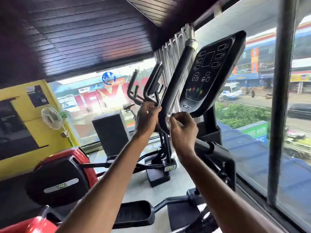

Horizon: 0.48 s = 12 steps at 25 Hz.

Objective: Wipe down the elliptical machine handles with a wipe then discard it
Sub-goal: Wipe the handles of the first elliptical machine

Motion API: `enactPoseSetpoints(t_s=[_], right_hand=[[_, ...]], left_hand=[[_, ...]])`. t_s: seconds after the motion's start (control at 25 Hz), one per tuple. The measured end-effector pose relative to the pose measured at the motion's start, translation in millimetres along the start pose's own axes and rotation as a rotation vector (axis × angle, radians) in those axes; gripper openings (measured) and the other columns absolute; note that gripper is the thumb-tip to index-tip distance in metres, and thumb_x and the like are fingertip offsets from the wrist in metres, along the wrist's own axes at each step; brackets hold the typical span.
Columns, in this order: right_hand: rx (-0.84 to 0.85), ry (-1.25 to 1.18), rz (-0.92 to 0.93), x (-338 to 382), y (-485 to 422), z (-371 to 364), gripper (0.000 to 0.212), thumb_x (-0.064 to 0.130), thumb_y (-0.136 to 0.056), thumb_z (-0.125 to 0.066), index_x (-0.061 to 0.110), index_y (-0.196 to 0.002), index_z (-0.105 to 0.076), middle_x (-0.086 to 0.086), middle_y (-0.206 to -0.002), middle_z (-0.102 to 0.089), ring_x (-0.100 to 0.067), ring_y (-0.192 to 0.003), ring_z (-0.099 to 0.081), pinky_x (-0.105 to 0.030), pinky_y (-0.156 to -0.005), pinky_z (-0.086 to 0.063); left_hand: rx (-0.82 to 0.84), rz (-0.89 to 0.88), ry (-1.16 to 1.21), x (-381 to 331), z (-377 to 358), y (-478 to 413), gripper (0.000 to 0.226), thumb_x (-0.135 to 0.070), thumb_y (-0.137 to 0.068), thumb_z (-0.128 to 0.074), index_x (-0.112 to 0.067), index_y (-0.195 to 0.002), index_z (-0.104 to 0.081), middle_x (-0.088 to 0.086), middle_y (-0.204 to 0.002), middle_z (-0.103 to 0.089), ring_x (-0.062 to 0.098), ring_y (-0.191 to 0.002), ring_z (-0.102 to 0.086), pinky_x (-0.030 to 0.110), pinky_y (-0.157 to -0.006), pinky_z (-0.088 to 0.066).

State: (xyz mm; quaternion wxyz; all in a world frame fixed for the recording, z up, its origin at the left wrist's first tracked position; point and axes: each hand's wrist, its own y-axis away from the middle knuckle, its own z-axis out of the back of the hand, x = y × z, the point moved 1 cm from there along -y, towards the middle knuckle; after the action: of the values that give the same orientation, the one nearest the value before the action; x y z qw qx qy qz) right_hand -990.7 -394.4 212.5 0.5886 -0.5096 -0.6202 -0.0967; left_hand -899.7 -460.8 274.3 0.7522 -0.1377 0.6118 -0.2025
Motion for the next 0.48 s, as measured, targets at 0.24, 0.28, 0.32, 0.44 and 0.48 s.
enactPoseSetpoints(t_s=[0.24, 0.28, 0.32, 0.44, 0.48], right_hand=[[0.087, 0.144, -0.002, 1.9, 53.4, -59.0, 0.012, 0.029, -0.08, -0.078, 0.021, -0.087, -0.073, 0.009, -0.08, -0.073, -0.005, -0.076, -0.067, -0.026, -0.07, -0.052], [0.101, 0.137, -0.041, -3.4, 57.2, -68.8, 0.013, 0.03, -0.079, -0.078, 0.021, -0.087, -0.074, 0.009, -0.081, -0.074, -0.008, -0.078, -0.069, -0.029, -0.074, -0.055], [0.117, 0.122, -0.086, -9.2, 58.6, -76.2, 0.015, 0.032, -0.078, -0.079, 0.022, -0.088, -0.074, 0.009, -0.081, -0.075, -0.01, -0.079, -0.07, -0.035, -0.077, -0.058], [0.154, 0.158, -0.197, -33.3, 57.3, -96.3, 0.015, 0.031, -0.074, -0.08, 0.024, -0.087, -0.075, 0.008, -0.083, -0.076, -0.015, -0.083, -0.073, -0.046, -0.083, -0.06], [0.158, 0.146, -0.231, -40.4, 56.2, -101.1, 0.011, 0.026, -0.077, -0.079, 0.023, -0.087, -0.075, 0.006, -0.085, -0.076, -0.017, -0.085, -0.073, -0.048, -0.085, -0.06]], left_hand=[[0.276, 0.183, 0.163, 36.0, 74.6, 5.4, 0.016, -0.005, -0.092, -0.061, -0.007, -0.1, -0.074, 0.008, -0.082, -0.072, 0.022, -0.076, -0.07, 0.028, -0.058, -0.058], [0.291, 0.218, 0.204, 46.3, 86.9, 3.2, 0.015, -0.002, -0.09, -0.064, -0.007, -0.1, -0.075, 0.008, -0.082, -0.074, 0.023, -0.077, -0.072, 0.03, -0.063, -0.06], [0.299, 0.242, 0.237, 57.1, 96.4, 0.7, 0.015, 0.001, -0.087, -0.067, -0.007, -0.098, -0.075, 0.009, -0.082, -0.076, 0.025, -0.079, -0.073, 0.033, -0.068, -0.063], [0.31, 0.266, 0.281, 83.5, 118.4, -8.6, 0.018, 0.004, -0.081, -0.077, -0.008, -0.094, -0.075, 0.008, -0.082, -0.078, 0.023, -0.078, -0.074, 0.031, -0.07, -0.063], [0.307, 0.265, 0.292, 91.8, 123.1, -13.7, 0.016, 0.004, -0.082, -0.077, -0.008, -0.093, -0.075, 0.006, -0.08, -0.078, 0.021, -0.075, -0.074, 0.028, -0.066, -0.062]])
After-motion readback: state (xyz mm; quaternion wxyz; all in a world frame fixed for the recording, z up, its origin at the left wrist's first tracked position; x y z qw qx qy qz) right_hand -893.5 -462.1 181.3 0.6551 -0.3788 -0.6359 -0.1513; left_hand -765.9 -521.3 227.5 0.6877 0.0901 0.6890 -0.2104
